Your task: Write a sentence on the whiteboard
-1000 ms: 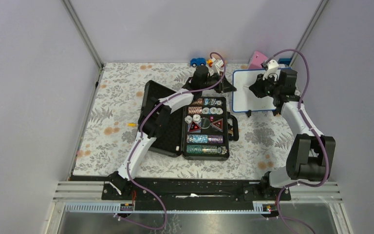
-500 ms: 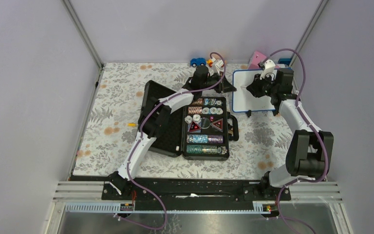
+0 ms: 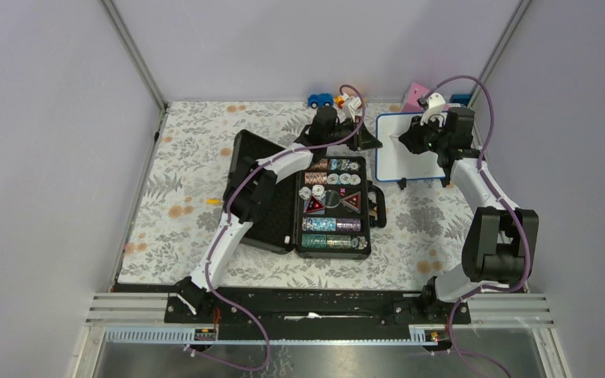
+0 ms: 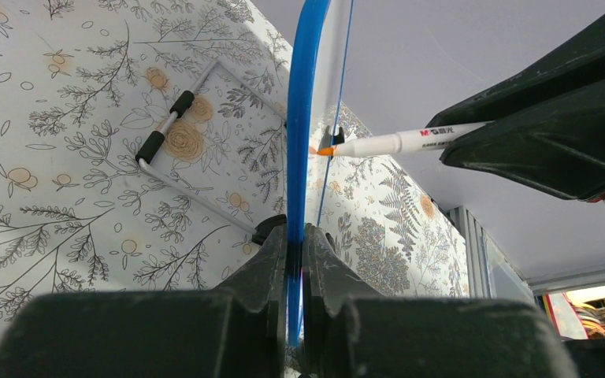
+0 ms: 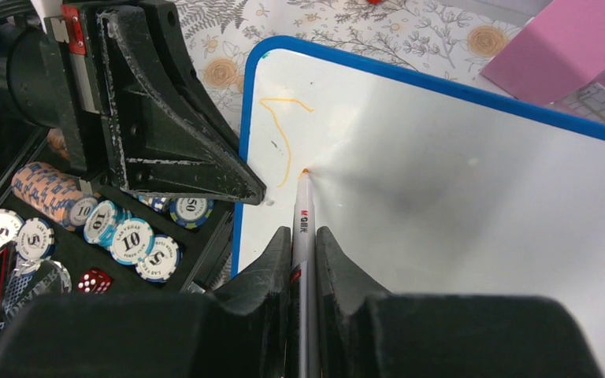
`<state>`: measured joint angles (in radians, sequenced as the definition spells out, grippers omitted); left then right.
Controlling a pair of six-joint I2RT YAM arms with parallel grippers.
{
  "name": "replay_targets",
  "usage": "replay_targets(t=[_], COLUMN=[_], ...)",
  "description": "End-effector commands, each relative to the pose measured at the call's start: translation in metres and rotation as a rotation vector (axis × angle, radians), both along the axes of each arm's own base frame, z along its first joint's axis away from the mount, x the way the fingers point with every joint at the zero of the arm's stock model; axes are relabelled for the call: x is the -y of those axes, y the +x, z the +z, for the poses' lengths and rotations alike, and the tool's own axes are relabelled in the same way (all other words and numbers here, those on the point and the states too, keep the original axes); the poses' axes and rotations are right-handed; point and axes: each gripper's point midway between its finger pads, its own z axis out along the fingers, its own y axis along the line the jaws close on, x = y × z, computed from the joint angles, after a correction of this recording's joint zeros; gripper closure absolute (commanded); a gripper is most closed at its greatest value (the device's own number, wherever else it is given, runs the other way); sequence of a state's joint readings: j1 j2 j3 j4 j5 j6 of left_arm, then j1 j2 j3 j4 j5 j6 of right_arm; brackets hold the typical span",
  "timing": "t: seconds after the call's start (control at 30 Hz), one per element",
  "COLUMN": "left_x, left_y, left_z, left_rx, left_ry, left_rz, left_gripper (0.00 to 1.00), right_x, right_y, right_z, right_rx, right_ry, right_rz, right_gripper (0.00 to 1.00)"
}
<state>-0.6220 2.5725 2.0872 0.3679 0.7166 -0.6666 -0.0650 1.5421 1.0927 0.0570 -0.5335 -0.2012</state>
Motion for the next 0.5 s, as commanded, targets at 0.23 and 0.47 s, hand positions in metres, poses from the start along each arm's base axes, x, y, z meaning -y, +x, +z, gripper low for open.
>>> replay_targets(t=[0.23, 0.47], left_x=[0.0023, 0.002], left_y=[-0.0043, -0.0037], left_z=[0.0079, 0.0078], left_rx=[0.02, 0.021], left_ry=[-0.009, -0.008], left_rz=[-0.016, -0.014], left_gripper=[1.0, 1.0], right_x=[0.0091, 0.013], right_y=[0.0167, 0.0117], right_z=[0.0333, 0.029], right_rx=[0.109, 0.105], right_ry=[-0.041, -0.055], right_rz=[-0.054, -0.06], right_gripper=[1.0, 1.0])
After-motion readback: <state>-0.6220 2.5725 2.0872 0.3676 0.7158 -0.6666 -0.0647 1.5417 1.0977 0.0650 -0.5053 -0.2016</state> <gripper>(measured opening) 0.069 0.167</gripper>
